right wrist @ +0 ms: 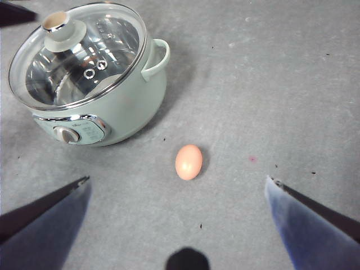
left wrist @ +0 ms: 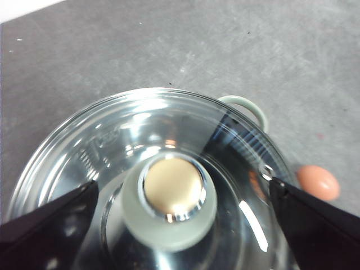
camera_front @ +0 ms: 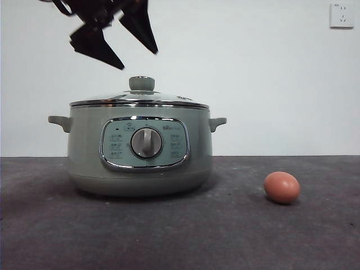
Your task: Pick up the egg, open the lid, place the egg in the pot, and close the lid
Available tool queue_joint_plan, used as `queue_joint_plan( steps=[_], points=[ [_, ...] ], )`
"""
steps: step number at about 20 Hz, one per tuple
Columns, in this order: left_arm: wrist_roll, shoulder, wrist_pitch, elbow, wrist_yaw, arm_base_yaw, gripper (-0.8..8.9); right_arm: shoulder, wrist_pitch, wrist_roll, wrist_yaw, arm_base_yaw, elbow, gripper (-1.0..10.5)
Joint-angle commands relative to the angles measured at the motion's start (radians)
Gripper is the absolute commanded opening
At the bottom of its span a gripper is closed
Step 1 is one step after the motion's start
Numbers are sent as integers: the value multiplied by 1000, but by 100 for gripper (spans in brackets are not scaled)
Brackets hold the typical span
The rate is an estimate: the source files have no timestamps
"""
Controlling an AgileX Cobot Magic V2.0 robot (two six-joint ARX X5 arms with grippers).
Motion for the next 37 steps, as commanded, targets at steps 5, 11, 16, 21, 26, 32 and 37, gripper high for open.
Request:
queue_joint_plan(
  steps=[5,11,16,21,26,32,37],
  points=[
    [15,73,47,3,-38,-25,626,11,-5,10,-5,0,3,566],
    [14,108,32,3,-80,-29,612,19,-5,10,-5,0,3,566],
    [14,108,30,3,-79,-36,282,24,-8,10,-4,0,3,564],
    [14,108,20,3,-75,-41,101,36,-13,9,-4,0,3,564],
    [14,107,5,3,-71,-41,-8,38,-13,9,-4,0,3,564],
    [13,101,-25,65,-71,-41,-8,38,-13,9,-4,0,3,564],
    [13,95,-112,192,-48,-41,-8,45,-13,9,-4,0,3,564]
  ],
)
